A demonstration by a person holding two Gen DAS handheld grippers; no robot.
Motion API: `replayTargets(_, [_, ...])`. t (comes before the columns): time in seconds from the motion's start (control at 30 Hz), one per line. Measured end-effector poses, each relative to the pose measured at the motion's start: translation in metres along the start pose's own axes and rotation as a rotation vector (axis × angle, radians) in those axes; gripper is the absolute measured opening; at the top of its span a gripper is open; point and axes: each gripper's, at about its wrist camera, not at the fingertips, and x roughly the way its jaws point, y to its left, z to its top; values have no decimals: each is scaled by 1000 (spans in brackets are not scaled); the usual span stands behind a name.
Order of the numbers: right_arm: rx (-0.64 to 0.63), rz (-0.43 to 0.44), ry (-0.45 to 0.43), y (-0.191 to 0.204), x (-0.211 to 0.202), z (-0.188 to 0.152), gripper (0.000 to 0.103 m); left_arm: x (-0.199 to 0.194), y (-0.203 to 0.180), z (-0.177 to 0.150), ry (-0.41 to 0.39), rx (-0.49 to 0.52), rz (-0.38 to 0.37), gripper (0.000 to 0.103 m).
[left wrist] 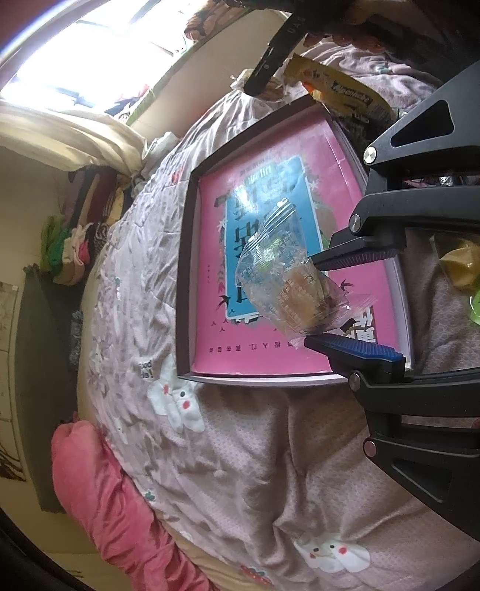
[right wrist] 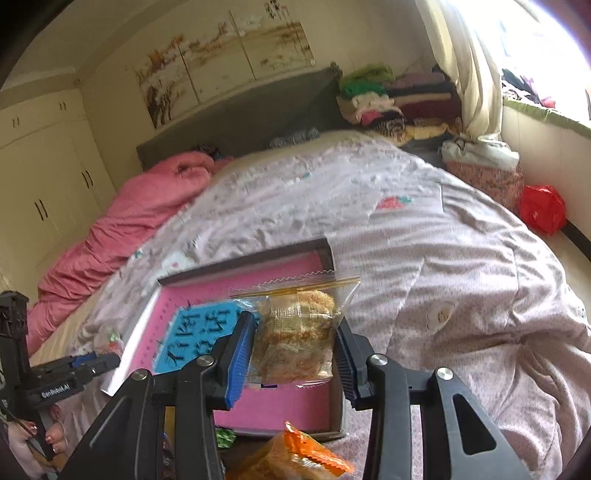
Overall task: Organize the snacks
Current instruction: 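Carry both clear bags onto the pink tray with left and right grippers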
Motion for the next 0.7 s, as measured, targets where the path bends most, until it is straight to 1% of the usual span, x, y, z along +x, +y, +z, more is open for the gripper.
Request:
replayTargets(0.2, [-22, -12, 80, 3, 15, -10, 42, 10, -2, -3, 25, 11, 7, 36])
replayTargets(0.37, [-38, -32, 116, 3, 22, -16, 42, 15, -3, -5, 44, 19, 14, 36])
replayTargets(0.47, [-43, -39, 135, 4, 26, -20, 42, 18, -4, -8, 57, 26, 19, 36])
replayTargets(0.7, [-32, -28, 145, 2, 27, -22, 43, 21, -2, -9, 67, 17, 25, 38])
